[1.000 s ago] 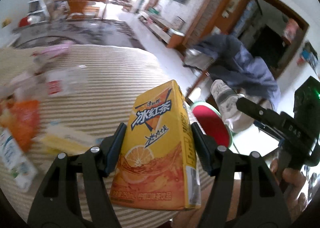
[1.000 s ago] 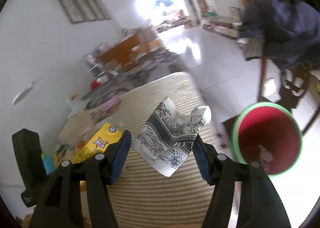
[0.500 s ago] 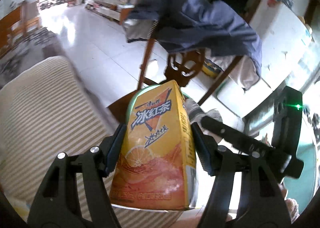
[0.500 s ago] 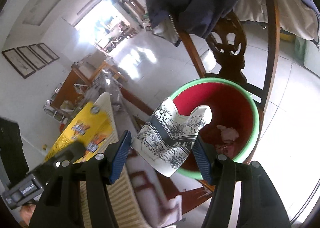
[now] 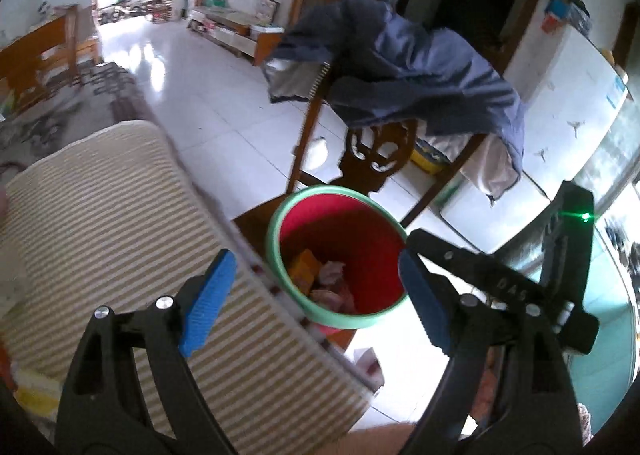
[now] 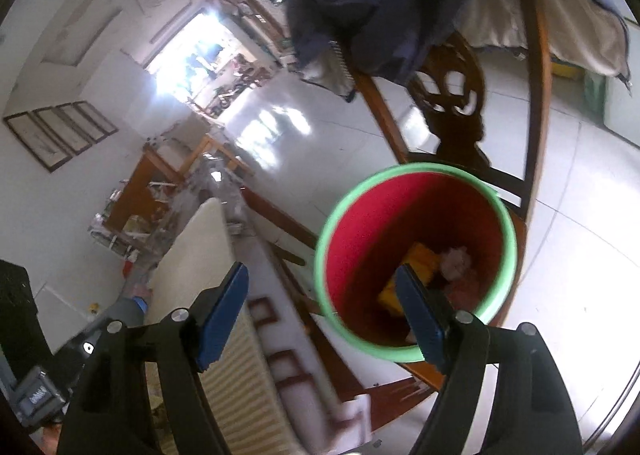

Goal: Collect trash
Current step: 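Return both tools to the trash on the bed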

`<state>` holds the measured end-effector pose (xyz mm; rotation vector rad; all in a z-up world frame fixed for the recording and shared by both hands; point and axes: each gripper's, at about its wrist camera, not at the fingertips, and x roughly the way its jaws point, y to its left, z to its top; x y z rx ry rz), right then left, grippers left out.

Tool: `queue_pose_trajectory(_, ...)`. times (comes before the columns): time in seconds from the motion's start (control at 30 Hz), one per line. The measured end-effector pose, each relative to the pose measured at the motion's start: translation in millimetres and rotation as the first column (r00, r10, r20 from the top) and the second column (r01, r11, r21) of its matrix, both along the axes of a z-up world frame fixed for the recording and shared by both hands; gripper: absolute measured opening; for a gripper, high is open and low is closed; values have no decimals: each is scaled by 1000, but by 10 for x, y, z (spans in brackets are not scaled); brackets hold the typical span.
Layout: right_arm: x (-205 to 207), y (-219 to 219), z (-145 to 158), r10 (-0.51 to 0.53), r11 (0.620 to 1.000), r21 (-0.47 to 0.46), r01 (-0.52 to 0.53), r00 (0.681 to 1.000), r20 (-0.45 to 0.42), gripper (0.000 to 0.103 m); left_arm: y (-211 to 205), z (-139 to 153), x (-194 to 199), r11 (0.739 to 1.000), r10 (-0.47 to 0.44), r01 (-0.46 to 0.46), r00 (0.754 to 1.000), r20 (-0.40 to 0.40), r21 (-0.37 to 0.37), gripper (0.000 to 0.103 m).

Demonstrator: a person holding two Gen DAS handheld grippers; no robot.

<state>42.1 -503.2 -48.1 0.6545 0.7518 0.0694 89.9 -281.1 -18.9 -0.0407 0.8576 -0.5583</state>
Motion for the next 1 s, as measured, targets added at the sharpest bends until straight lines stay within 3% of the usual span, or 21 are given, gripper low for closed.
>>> queue_pose_trajectory(0.23, -35, 886, 404, 219, 976, -26, -218, 973, 77, 79, 769, 224, -347, 986, 166, -166, 985, 37, -17, 81)
queue_pose_trajectory(0.4, -83, 1613, 392, 392, 919, -76, -387, 918, 54, 79, 1554, 234, -612, 940, 342, -342, 939, 35, -23, 81)
queue_pose_trajectory(0.5, -92, 1880, 347, 436, 889, -161, -429, 900, 6, 79, 2122, 112, -771, 879, 477, -477, 879, 9, -3, 81)
queue_pose_trajectory(0.6, -103, 1894, 346, 416, 894, -182, -409, 909, 3, 80, 2779, -118, -886, 761, 648, -647, 760, -52, 35, 81)
queue_pose_trajectory(0.63, -90, 1884, 324, 407, 899, -176, -402, 913, -9, 80, 2903, -157, -907, 740, 673, -672, 737, -67, 33, 81)
queue_pose_trajectory(0.7, -80, 1881, 290, 398, 901, -177, -395, 917, -23, 80, 3265, -309, -977, 664, 744, -748, 657, -125, 21, 81)
queue_pose_trajectory(0.8, -68, 1947, 269, 407, 889, -211, -406, 913, -40, 80, 3528, -523, -1001, 601, 790, -798, 583, -191, 48, 81)
queue_pose_trajectory(0.83, -66, 1997, 266, 416, 880, -232, -415, 908, -49, 80, 3603, -611, -990, 575, 796, -817, 551, -249, 29, 81)
queue_pose_trajectory(0.9, -81, 2024, 254, 428, 866, -257, -428, 902, -60, 80, 3637, -671, -959, 576, 786, -817, 551, -281, 8, 81)
queue_pose_trajectory(1.0, -73, 2073, 227, 439, 853, -276, -442, 895, -76, 80, 3564, -786, -837, 589, 786, -805, 550, -283, 72, 84)
